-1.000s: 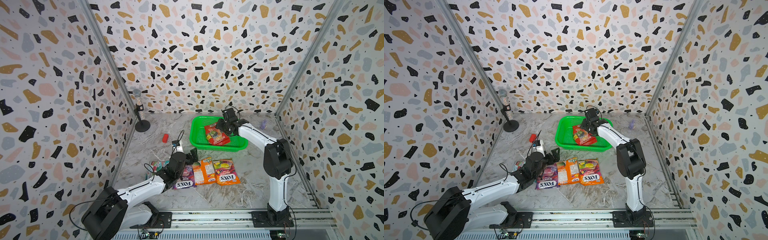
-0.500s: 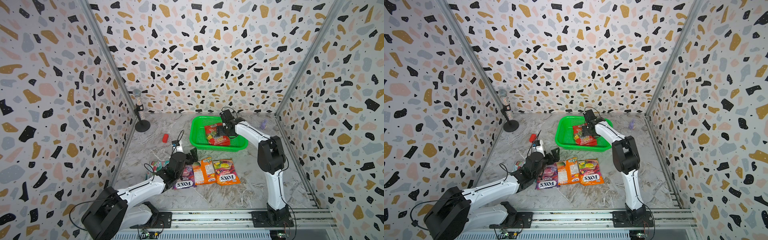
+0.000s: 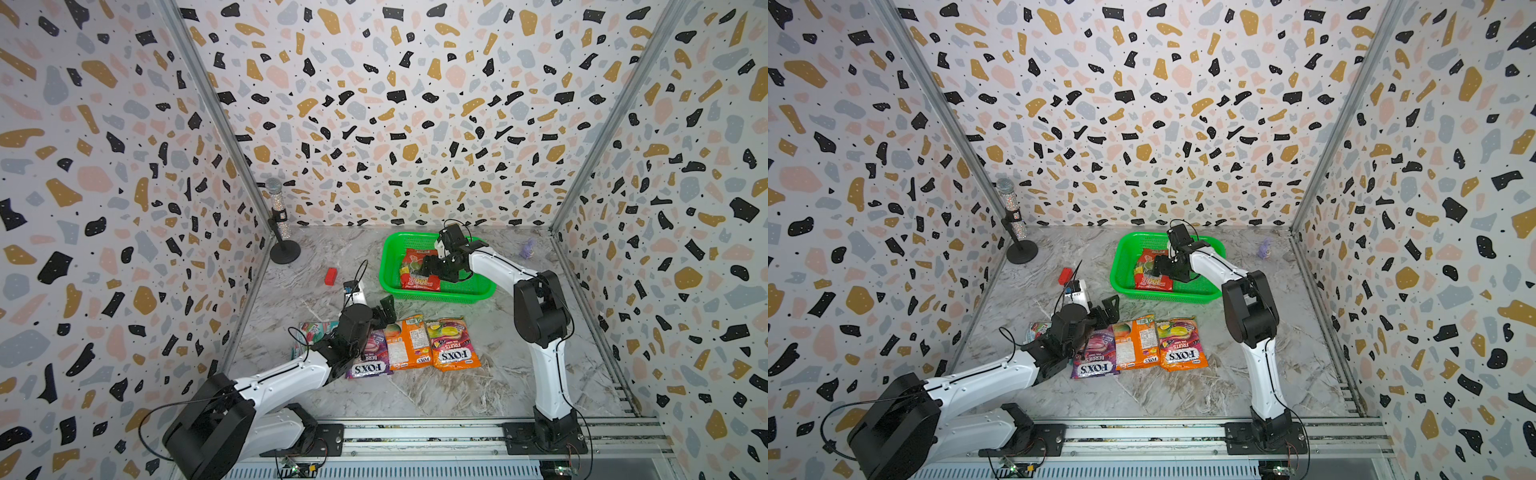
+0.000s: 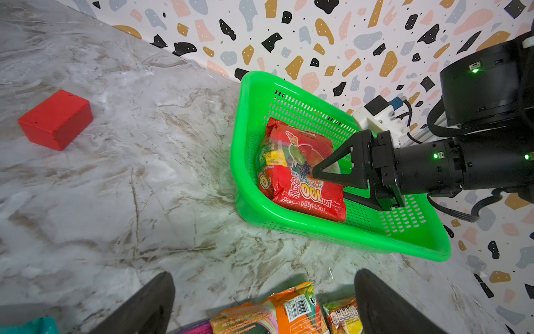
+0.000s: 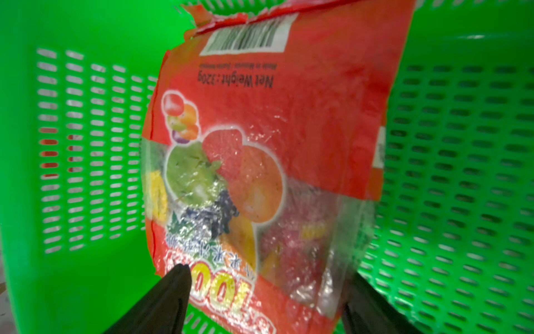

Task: Put the candies in the basket
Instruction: Adjust the candy in the basket.

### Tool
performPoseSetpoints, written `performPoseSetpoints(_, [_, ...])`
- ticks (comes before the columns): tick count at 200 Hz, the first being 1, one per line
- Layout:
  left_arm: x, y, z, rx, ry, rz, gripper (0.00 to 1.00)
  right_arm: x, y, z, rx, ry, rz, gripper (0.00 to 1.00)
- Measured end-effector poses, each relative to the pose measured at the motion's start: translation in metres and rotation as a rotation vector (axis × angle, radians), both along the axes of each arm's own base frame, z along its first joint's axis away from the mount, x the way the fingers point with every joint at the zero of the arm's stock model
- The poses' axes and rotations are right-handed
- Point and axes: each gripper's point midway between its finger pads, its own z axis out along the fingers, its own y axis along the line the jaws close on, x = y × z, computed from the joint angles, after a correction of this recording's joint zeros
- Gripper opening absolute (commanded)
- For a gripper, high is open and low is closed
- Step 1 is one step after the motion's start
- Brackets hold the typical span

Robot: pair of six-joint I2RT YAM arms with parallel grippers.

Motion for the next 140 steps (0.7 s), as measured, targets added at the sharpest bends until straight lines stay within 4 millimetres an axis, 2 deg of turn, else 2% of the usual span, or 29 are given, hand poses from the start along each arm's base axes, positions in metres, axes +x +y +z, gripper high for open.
performPoseSetpoints(43, [0.0, 0.001, 0.0, -0.005, 0.003, 0.007, 1.0, 0.008, -0.017, 0.0, -0.09, -0.031, -0.04, 0.83])
performPoseSetpoints(61, [0.001, 0.007, -0.001, -0.006, 0.008, 0.044, 1.0, 0.011, -0.023, 0.002, -0.102, -0.032, -0.055, 0.83])
performPoseSetpoints(93, [-0.002, 0.039, -0.005, 0.0, 0.035, 0.214, 1.0, 0.02, -0.017, 0.01, -0.056, -0.045, -0.066, 0.81])
performPoseSetpoints(118, [-0.011, 0.068, -0.005, -0.029, 0.023, 0.356, 1.0, 0.02, -0.005, 0.006, -0.019, -0.031, -0.053, 0.81])
performPoseSetpoints(140, [-0.017, 0.083, -0.012, -0.032, 0.027, 0.425, 1.0, 0.023, 0.007, 0.001, 0.008, -0.02, -0.034, 0.79])
